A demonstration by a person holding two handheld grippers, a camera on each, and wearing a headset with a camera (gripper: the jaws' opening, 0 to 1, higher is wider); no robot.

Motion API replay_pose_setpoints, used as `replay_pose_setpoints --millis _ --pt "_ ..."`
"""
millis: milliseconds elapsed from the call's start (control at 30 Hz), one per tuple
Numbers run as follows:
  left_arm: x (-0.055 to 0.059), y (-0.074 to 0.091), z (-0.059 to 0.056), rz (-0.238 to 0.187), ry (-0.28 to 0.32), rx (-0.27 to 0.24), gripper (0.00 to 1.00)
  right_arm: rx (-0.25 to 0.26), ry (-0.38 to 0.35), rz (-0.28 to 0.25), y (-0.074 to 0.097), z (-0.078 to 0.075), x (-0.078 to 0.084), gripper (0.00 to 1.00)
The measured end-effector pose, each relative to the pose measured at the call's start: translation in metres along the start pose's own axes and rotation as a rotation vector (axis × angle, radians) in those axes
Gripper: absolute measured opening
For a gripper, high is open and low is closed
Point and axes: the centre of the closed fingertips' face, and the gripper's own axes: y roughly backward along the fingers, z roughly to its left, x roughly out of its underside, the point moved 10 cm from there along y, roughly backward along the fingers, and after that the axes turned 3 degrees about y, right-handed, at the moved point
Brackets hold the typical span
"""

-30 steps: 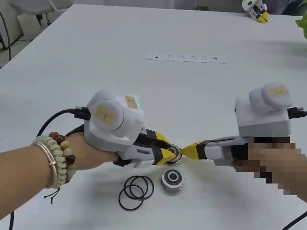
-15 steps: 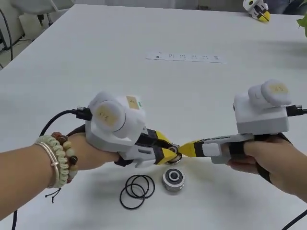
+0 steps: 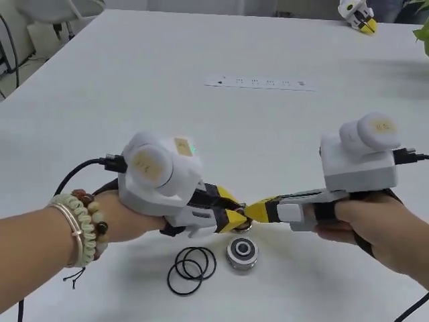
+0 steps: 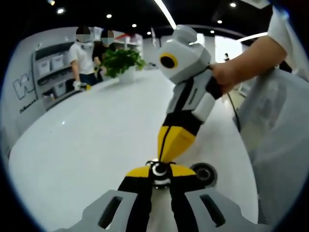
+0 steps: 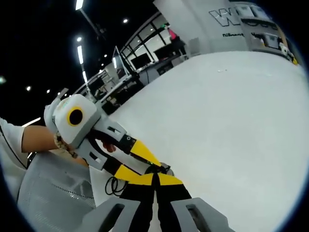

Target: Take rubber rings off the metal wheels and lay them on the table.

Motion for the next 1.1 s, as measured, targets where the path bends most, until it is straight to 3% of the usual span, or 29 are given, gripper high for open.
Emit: replay_pose_setpoints --millis 267,633,733,867,1000,1100 --pt "0.0 0.0 0.0 0.0 -0.006 0.0 0.14 -0.029 -0.009 -0.022 -0.001 0.002 -0.003 0.0" --pt "0.001 0.0 -0.002 -0.005 0.016 -0.025 0.14 0.019 0.019 0.019 -0.002 -0.002 0.001 0.0" --pt "-0.001 0.001 -0.002 0.011 0.026 -0.016 0.15 0.028 0.029 0.023 -0.002 -0.004 0.001 0.0" --pt "-0.006 0.009 -0.002 0.026 -0.018 0.002 0.17 0.034 0.03 0.02 -0.001 -0.005 0.0 0.0" --pt "-0.011 0.018 -0.002 0.025 0.024 0.024 0.22 0.033 -0.011 -0.001 0.004 -0.009 0.001 0.0" --pt "-0.014 0.029 -0.002 0.014 0.016 0.012 0.27 0.037 -0.031 -0.024 0.008 -0.01 -0.001 0.0"
